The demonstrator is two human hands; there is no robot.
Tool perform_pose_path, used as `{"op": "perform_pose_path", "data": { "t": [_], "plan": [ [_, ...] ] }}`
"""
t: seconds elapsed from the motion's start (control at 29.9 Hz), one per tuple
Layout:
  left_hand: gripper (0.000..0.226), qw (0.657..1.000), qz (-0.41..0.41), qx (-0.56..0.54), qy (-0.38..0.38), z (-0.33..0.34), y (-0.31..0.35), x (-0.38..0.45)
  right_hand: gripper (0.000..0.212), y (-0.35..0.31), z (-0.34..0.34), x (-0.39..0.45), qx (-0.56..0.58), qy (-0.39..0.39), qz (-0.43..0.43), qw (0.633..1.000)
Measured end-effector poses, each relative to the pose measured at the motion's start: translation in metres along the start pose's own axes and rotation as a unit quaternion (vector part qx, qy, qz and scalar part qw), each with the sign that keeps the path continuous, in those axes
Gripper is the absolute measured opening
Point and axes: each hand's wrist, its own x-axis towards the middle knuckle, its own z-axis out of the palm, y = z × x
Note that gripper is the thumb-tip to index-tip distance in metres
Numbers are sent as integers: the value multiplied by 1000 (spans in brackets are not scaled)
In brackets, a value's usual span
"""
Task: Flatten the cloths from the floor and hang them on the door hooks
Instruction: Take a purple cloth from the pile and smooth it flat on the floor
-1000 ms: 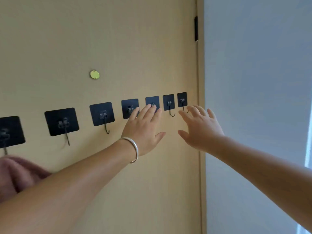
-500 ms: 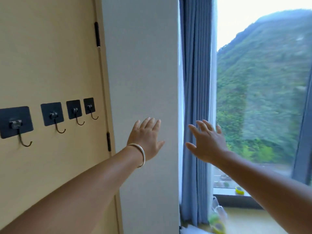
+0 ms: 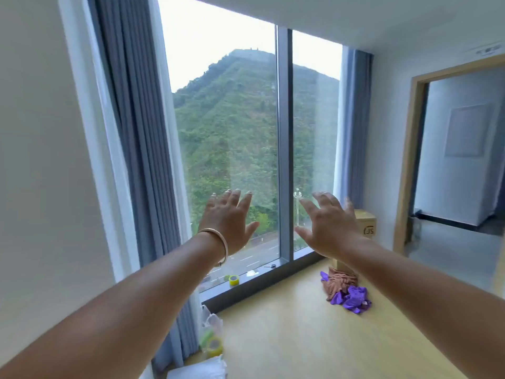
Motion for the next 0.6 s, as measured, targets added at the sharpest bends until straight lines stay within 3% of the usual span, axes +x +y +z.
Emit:
{"op": "perform_pose_path", "data": {
  "t": [0.3,0.6],
  "plan": [
    [73,986,143,-84,29,24,173,80,68,160,-18,-41,-91,-22,126,988],
    [73,962,229,-140,43,43,322,128,63,278,-37,-98,-158,-58,219,961]
  ]
}}
